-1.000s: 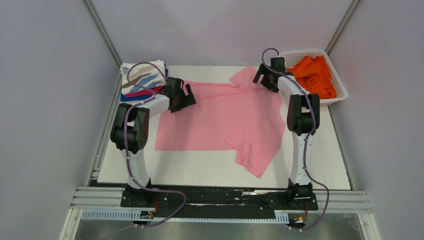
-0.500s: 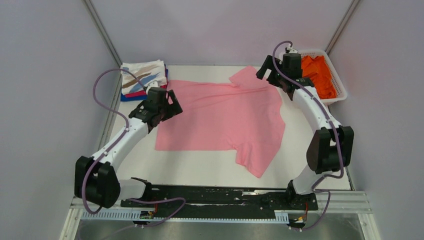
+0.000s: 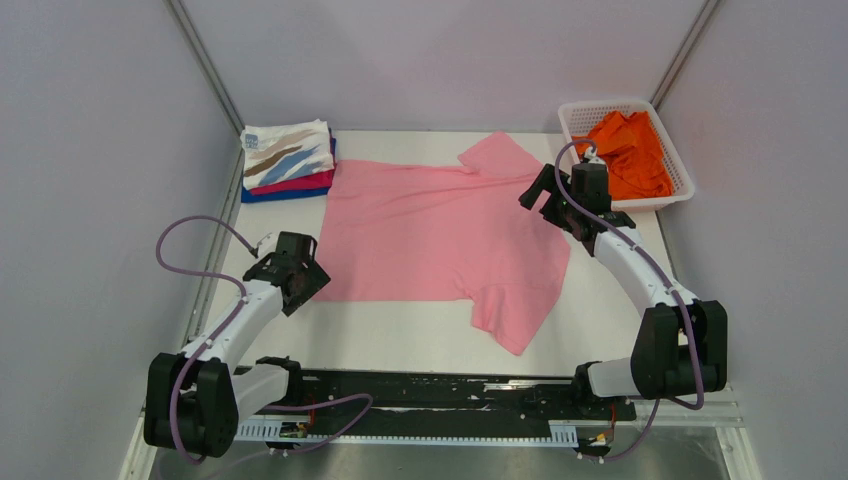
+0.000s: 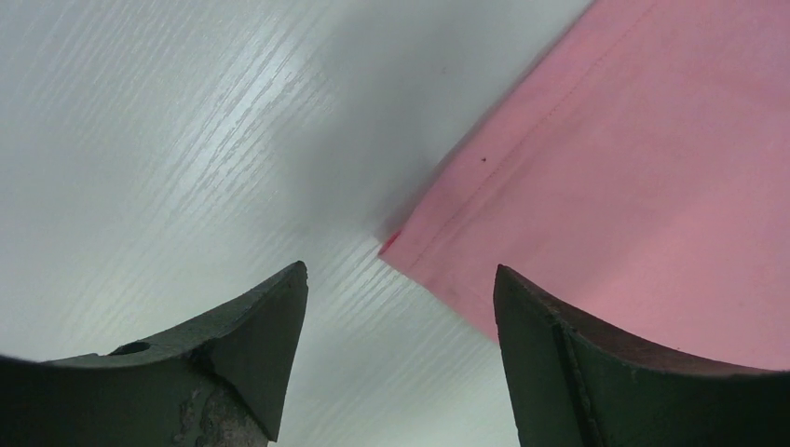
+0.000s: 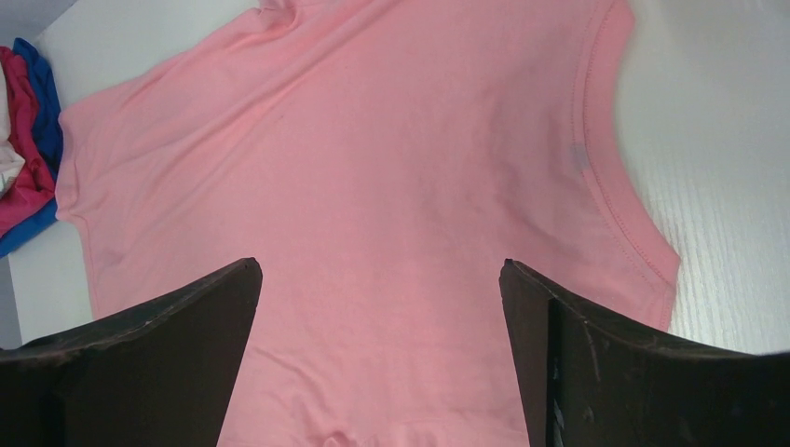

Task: Fold and stack the t-shirts
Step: Grab the side of the flattened tshirt closest away from the robot with both arms

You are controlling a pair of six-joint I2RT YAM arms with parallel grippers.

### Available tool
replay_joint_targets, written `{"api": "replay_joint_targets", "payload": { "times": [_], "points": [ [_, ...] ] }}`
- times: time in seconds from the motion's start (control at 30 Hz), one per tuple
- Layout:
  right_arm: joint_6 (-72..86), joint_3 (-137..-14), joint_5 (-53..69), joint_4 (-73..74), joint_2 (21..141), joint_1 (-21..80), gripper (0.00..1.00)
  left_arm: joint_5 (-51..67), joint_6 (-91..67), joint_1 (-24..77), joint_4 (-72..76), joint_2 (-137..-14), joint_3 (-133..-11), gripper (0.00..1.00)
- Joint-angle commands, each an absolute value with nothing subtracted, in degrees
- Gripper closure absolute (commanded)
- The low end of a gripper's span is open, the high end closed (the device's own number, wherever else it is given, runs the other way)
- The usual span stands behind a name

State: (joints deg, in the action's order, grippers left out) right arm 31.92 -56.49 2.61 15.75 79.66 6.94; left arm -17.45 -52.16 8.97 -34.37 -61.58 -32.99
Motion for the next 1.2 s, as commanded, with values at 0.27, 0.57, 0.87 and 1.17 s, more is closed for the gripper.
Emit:
{"api": "replay_joint_targets", "payload": {
  "times": [0.27, 0.57, 0.87, 1.17],
  "points": [
    [32.96, -54.22, 1.62, 13.92, 77.55, 6.93, 0.00, -19.25, -58.58, 8.36, -26.51, -70.92, -33.21, 0.41],
    [33.13, -54.40, 0.32, 14.41, 78.04, 6.86, 0.00, -16.56, -58.34, 8.35, -25.40, -75.97, -34.19, 0.70],
    [33.56, -55.26, 0.00, 15.63, 79.31, 6.93, 0.00, -15.34, -56.92, 8.35, -28.49, -75.73, -34.26, 0.73],
    [33.79, -55.63, -2.92, 17.13, 79.37, 6.90, 0.00, -14.20, -57.11, 8.42, -34.61, -71.54, -34.49, 0.69]
  ]
}}
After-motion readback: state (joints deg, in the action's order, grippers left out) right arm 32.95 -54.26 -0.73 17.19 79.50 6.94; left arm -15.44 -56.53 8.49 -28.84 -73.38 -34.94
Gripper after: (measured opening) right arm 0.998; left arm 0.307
